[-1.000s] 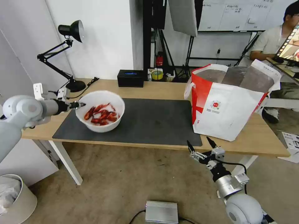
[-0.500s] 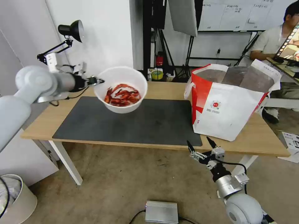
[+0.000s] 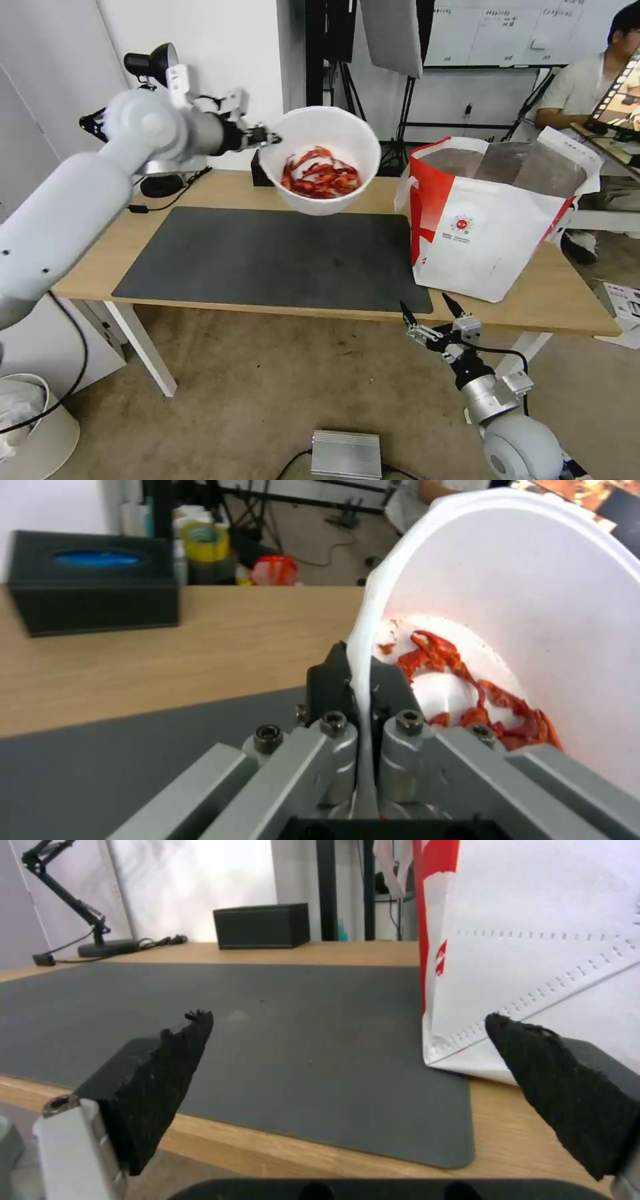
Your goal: Pick up the trash from the table and place it into the takeout bag.
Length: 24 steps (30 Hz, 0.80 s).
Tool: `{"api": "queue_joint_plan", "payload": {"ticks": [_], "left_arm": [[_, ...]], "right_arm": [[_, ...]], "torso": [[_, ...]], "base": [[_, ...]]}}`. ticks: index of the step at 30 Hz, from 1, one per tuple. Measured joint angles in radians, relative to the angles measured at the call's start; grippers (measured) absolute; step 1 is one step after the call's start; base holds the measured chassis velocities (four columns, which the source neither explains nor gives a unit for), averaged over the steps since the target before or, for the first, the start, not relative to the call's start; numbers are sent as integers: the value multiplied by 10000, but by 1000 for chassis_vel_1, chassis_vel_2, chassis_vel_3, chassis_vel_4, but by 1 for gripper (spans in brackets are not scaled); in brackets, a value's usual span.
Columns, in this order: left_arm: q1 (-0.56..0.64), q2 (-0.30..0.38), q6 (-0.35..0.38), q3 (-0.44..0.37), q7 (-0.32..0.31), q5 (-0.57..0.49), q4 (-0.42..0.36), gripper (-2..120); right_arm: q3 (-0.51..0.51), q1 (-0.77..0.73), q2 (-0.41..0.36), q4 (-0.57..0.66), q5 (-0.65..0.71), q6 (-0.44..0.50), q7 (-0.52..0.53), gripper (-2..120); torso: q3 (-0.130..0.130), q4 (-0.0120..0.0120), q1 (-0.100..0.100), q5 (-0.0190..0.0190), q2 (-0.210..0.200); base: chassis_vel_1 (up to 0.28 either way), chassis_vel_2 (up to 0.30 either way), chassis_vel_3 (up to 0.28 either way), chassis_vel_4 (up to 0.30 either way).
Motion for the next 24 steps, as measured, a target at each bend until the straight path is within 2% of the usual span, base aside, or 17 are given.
{"api": "queue_joint_plan", "payload": {"ticks": [2, 7, 10, 11, 14, 15, 18, 22, 24], "left_arm": [[-201, -441, 0, 80, -48, -1, 234, 0], [-437, -1022, -1, 198, -165, 14, 513, 0], [-710, -1677, -1, 343, -342, 34, 867, 0], [-710, -1677, -1, 343, -342, 34, 867, 0], [-1023, -2375, -2, 374, -542, 52, 1499, 0], [-1023, -2375, -2, 374, -542, 52, 1499, 0], [-1398, -3039, -2, 434, -711, 93, 2404, 0], [-1647, -3410, -2, 483, -757, 131, 2945, 0], [-1845, -3832, -4, 535, -771, 255, 3453, 0]], "right_arm": [[0, 0, 0, 0, 0, 0, 0, 100], [1, 1, 0, 0, 0, 0, 2, 100], [0, 0, 0, 0, 0, 0, 0, 100], [0, 0, 0, 0, 0, 0, 0, 100], [0, 0, 0, 0, 0, 0, 0, 100], [0, 0, 0, 0, 0, 0, 0, 100], [0, 0, 0, 0, 0, 0, 0, 100], [0, 0, 0, 0, 0, 0, 1, 100], [0, 0, 0, 0, 0, 0, 1, 100]], "torso": [[0, 0, 0, -1, 0], [1, 0, 0, 0, 0], [-1, 1, 0, -1, 0], [-1, 1, 0, -1, 0], [-1, 1, 0, 0, 0], [-1, 1, 0, 0, 0], [-1, 1, 0, -1, 0], [-1, 0, 1, 0, 0], [-1, 1, 0, -1, 0]], "base": [[0, 0, 0, 0], [0, 0, 0, 0], [0, 0, 0, 0], [0, 0, 0, 0], [0, 0, 0, 0], [0, 0, 0, 0], [0, 0, 0, 0], [0, 0, 0, 0], [0, 0, 0, 0]]}}
